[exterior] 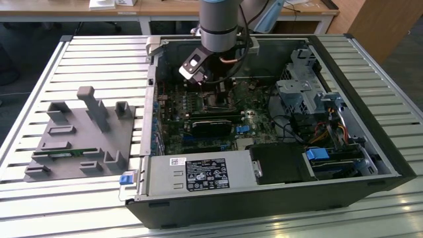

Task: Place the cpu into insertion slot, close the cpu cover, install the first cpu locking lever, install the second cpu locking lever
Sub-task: 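Place the cpu into insertion slot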

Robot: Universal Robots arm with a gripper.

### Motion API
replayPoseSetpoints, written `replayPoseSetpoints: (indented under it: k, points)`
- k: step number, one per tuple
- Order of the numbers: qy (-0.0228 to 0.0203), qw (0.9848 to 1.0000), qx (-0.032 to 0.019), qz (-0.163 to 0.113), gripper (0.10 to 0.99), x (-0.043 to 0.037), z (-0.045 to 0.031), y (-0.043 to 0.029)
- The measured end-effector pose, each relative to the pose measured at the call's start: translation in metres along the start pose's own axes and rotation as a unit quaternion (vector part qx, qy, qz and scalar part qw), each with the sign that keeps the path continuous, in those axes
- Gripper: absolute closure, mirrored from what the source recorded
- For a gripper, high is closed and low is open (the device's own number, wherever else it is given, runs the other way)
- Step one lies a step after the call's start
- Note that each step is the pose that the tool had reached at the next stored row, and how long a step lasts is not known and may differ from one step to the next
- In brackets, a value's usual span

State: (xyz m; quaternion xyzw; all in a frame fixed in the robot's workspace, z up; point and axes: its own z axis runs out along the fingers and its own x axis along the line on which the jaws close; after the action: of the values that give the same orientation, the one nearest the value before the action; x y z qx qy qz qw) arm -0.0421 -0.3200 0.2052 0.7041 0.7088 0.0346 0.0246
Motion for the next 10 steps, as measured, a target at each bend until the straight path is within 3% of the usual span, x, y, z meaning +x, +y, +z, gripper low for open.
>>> replayPoseSetpoints:
  k: [1, 2, 4, 5, 7, 10]
  points:
    - [0.0001, 1.0, 0.0005, 0.0, 0.737, 0.0001, -0.0002, 0.0003]
    - [0.0001, 1.0, 0.0011, 0.0, 0.737, 0.0001, -0.0003, 0.0005]
    - [0.0001, 1.0, 0.0027, 0.001, 0.851, 0.0, -0.0007, 0.001]
    - [0.0001, 1.0, 0.0035, 0.001, 0.851, 0.0, -0.0009, 0.0012]
    - [0.0, 1.0, 0.0047, 0.001, 0.969, -0.0001, -0.0013, 0.0015]
    - [0.0, 1.0, 0.0059, 0.001, 0.98, -0.0001, -0.002, 0.0017]
